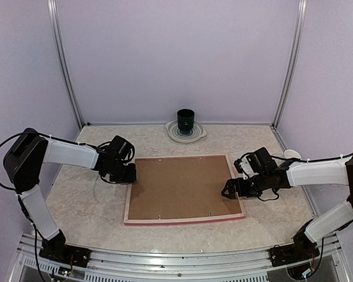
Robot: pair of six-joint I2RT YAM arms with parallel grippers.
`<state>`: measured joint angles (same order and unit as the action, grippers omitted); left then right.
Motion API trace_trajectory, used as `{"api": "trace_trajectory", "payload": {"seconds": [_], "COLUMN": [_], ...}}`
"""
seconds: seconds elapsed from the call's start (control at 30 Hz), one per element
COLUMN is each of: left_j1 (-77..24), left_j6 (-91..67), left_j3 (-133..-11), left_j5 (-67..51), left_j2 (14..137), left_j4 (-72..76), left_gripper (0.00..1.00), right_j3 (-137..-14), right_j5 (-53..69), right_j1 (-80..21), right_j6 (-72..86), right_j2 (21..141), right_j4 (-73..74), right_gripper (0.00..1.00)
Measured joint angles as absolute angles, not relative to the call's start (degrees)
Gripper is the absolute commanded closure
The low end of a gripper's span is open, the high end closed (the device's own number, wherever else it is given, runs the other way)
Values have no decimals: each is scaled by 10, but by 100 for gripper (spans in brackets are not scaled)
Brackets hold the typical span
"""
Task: Put the photo into the frame
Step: Press the fastener onto the backboard.
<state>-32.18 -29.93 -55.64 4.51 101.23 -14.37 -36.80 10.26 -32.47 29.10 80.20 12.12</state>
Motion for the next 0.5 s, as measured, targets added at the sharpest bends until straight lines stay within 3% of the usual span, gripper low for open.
{"api": "trace_trajectory", "payload": {"seconds": [0.5], "left_j1": [-306], "left_j6": [-299], "left_j3": [-551], "left_j5": [25], "left_j2": [1001], "left_j4": [-120], "left_gripper": [69], "right_j3": [-368], "right_j5": [105], "right_j1": [-325], "right_j6": [289], "right_j2": [805], "right_j4": [121], "right_gripper": [1]}}
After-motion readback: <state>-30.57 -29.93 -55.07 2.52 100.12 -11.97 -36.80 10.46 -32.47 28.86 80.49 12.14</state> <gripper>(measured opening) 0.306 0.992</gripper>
